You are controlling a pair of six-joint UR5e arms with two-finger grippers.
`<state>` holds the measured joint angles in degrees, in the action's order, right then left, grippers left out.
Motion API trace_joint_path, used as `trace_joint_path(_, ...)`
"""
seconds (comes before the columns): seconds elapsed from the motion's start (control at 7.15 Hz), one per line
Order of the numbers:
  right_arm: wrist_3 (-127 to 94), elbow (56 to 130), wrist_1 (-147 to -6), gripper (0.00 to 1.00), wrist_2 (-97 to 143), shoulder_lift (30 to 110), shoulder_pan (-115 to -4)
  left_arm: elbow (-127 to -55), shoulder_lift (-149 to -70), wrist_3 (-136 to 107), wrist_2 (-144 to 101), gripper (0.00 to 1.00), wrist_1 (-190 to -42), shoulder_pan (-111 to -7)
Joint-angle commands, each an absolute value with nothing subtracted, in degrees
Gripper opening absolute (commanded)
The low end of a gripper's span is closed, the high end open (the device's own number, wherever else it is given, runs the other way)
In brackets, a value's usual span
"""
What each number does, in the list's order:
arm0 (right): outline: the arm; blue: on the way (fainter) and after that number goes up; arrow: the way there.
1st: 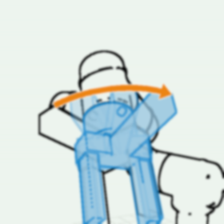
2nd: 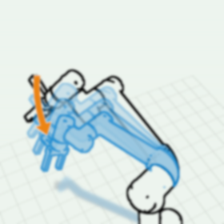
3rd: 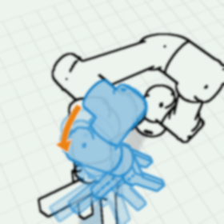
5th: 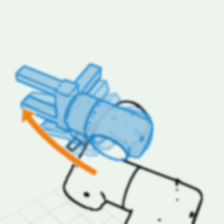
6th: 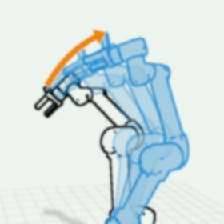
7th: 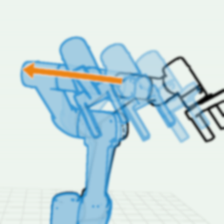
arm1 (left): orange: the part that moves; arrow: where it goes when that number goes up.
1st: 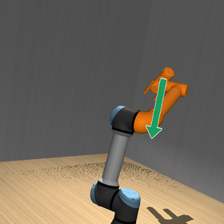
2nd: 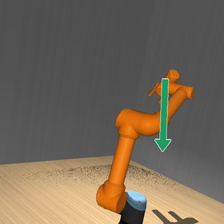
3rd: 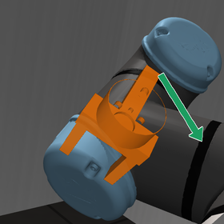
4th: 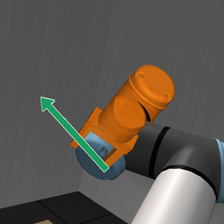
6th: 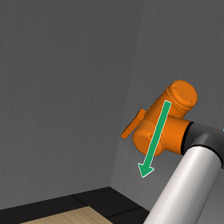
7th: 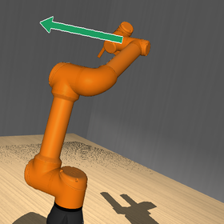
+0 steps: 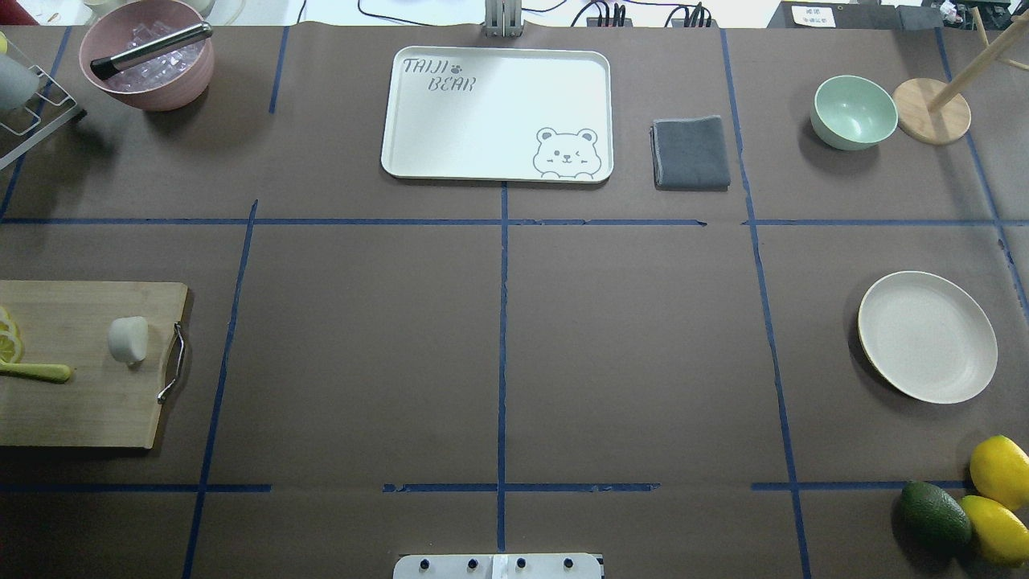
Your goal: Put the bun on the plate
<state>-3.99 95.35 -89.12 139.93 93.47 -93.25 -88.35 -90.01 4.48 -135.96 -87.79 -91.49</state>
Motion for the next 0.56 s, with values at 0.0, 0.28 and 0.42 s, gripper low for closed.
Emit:
trace_joint_path(0.0,-4.0,95.4,-89.1,1.00,139.6,93.5,-93.3,-88.3,-90.0,4.5,-136.1,1.00,-87.7,-91.5)
trace_joint_path(0.28,-4.1,95.4,-89.1,1.00,139.6,93.3,-93.3,-88.2,-90.0,4.4,-136.1,1.00,-87.7,-91.5)
trace_joint_path(0.42,-4.0,95.5,-89.1,1.00,139.6,93.3,-93.3,-88.3,-90.0,4.4,-136.1,1.00,-87.7,-91.5)
